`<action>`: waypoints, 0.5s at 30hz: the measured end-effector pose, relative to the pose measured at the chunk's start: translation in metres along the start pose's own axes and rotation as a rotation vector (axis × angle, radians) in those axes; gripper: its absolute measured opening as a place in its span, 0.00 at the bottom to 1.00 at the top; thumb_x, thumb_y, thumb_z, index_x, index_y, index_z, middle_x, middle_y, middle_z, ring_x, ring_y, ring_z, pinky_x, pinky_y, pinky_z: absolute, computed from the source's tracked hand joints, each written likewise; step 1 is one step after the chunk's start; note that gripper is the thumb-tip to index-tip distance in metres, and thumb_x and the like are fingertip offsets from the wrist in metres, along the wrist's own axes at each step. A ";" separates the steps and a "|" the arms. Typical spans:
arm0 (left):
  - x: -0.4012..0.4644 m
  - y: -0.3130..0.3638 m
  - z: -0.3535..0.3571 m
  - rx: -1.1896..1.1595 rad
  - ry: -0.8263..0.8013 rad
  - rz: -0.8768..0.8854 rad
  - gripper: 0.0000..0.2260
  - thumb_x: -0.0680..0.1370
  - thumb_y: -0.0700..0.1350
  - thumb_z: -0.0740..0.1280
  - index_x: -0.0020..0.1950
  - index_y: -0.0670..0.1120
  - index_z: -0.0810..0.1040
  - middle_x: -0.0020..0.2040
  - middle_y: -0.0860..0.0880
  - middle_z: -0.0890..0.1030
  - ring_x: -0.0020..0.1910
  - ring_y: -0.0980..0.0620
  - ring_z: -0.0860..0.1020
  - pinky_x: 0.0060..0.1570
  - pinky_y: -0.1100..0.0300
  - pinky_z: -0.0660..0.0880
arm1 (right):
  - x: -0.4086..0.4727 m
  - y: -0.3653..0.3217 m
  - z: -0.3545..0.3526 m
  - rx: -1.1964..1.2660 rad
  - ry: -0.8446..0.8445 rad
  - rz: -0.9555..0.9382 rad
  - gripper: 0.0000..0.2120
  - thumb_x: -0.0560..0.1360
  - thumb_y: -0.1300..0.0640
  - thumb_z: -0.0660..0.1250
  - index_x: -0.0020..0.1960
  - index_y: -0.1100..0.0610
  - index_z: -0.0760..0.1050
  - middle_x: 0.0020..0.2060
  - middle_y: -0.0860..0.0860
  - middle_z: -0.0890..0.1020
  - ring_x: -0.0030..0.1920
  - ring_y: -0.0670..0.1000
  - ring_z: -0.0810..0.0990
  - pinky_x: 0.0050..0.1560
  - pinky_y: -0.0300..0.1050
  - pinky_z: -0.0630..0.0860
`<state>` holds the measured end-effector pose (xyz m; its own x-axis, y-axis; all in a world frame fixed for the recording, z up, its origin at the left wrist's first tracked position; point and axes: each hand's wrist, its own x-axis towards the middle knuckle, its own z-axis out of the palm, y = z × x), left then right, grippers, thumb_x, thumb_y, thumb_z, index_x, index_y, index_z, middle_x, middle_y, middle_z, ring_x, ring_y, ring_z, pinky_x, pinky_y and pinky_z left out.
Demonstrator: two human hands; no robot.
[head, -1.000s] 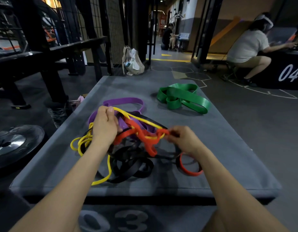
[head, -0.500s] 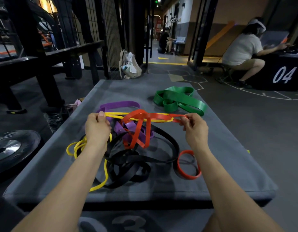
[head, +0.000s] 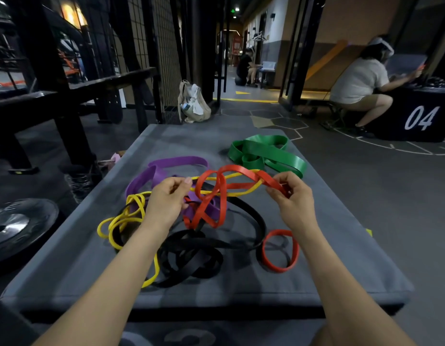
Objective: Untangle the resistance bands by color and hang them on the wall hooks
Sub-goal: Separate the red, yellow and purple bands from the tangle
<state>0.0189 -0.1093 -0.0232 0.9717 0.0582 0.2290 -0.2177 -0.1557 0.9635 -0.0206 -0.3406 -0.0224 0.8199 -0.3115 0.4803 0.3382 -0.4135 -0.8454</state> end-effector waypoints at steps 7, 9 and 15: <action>0.008 -0.005 -0.019 0.014 0.156 0.148 0.10 0.79 0.48 0.60 0.40 0.60 0.73 0.40 0.50 0.77 0.43 0.46 0.76 0.51 0.42 0.74 | -0.004 0.011 -0.007 -0.177 -0.154 -0.079 0.22 0.66 0.77 0.68 0.32 0.49 0.72 0.37 0.50 0.78 0.40 0.47 0.78 0.44 0.34 0.76; 0.007 -0.009 -0.020 0.017 0.113 0.133 0.10 0.80 0.45 0.59 0.42 0.58 0.72 0.42 0.48 0.78 0.45 0.44 0.78 0.54 0.42 0.74 | -0.007 0.014 -0.008 -0.317 -0.210 -0.054 0.21 0.67 0.75 0.69 0.32 0.49 0.72 0.37 0.51 0.78 0.41 0.51 0.77 0.44 0.30 0.72; 0.000 -0.016 -0.025 -0.007 -0.020 0.095 0.10 0.81 0.38 0.57 0.43 0.51 0.71 0.43 0.48 0.78 0.42 0.52 0.78 0.42 0.65 0.75 | -0.009 0.013 -0.007 -0.681 -0.574 0.053 0.15 0.66 0.64 0.74 0.52 0.58 0.79 0.47 0.51 0.74 0.51 0.54 0.75 0.49 0.40 0.67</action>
<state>0.0199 -0.0822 -0.0351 0.9484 0.0235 0.3163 -0.3093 -0.1527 0.9386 -0.0268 -0.3491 -0.0358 0.9935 0.0565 0.0989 0.0955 -0.8862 -0.4534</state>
